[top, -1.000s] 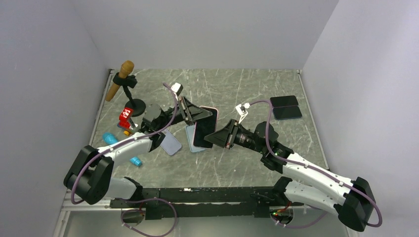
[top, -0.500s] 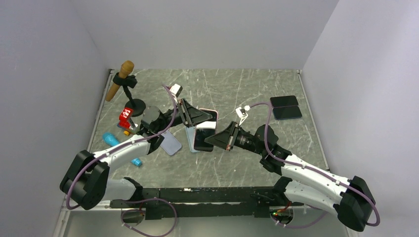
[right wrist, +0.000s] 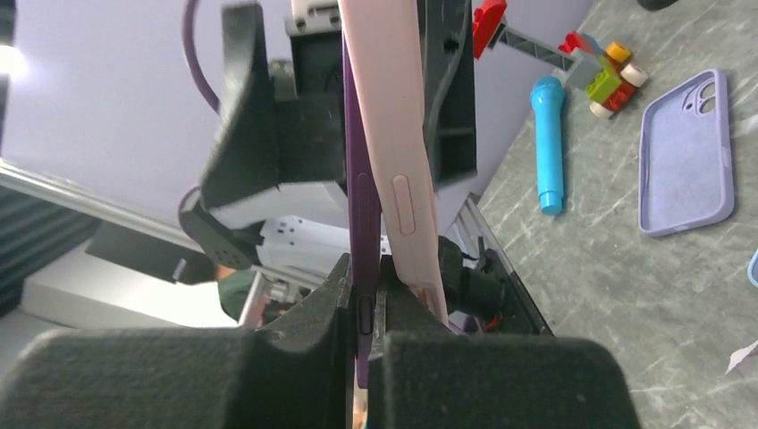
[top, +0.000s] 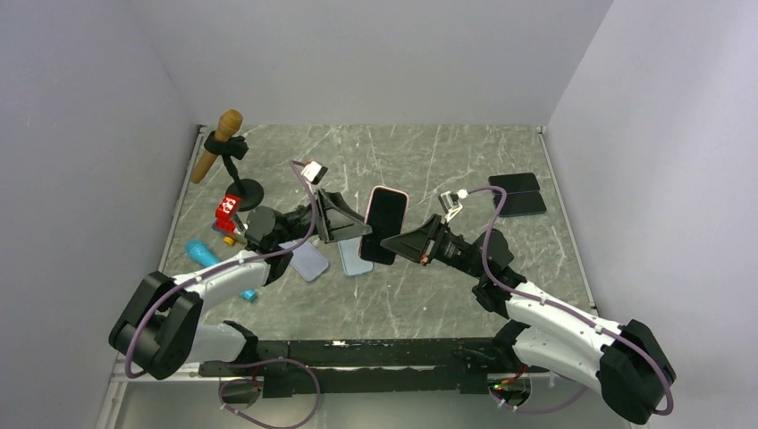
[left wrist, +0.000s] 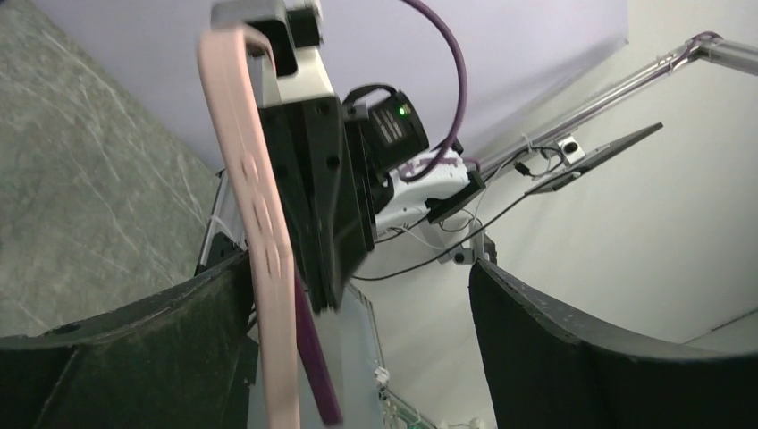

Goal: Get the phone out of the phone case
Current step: Remove the phone case from the phone.

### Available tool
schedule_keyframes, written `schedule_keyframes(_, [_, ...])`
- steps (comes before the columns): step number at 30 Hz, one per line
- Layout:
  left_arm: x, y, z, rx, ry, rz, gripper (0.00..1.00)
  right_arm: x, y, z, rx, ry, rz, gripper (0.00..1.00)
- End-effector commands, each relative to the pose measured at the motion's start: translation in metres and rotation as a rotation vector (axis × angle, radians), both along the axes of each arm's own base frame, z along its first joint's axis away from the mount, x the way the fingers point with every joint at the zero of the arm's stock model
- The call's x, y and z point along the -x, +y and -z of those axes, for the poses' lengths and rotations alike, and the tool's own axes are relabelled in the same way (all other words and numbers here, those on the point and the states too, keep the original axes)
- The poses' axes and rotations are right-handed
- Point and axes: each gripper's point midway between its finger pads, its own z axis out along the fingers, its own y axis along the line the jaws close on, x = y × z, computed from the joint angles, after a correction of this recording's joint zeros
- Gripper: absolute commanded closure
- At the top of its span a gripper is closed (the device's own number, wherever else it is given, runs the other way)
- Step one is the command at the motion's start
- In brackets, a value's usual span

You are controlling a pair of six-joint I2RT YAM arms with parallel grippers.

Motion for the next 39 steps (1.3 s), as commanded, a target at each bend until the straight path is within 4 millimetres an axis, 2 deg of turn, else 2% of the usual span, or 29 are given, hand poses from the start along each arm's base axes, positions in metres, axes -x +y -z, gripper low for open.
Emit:
schedule_keyframes(1, [0.025,0.013,-0.002,0.026,-0.141,0.052,0.08,0.007,-0.017,-0.055,-0.213,-0.088,-0.023,1.00])
schedule_keyframes(5, [0.035,0.017,0.001,0.005,-0.209,0.066,0.09,0.010,-0.020,-0.063,-0.238,-0.096,-0.037,1.00])
schedule_keyframes(11, [0.052,0.022,0.002,0.015,-0.306,0.118,0.24,0.014,-0.023,-0.070,-0.263,-0.103,-0.052,1.00])
schedule_keyframes(18, [0.054,0.023,0.008,0.029,-0.303,0.139,0.33,0.023,-0.028,-0.079,-0.329,-0.108,-0.087,1.00])
schedule_keyframes(24, [0.048,0.019,0.013,0.003,-0.275,0.124,0.41,0.026,-0.027,-0.084,-0.326,-0.126,-0.100,1.00])
schedule_keyframes(28, [0.043,0.010,0.011,-0.038,-0.276,0.111,0.43,0.025,-0.025,-0.081,-0.308,-0.124,-0.096,1.00])
schedule_keyframes(33, [0.030,0.000,0.019,-0.140,-0.263,0.059,0.50,0.027,-0.022,-0.080,-0.301,-0.129,-0.111,1.00])
schedule_keyframes(36, [0.020,-0.003,0.022,-0.202,-0.265,0.020,0.57,0.026,-0.018,-0.071,-0.257,-0.124,-0.100,1.00])
schedule_keyframes(39, [0.012,-0.010,0.023,-0.263,-0.266,0.002,0.70,0.022,-0.014,-0.053,-0.178,-0.101,-0.065,1.00])
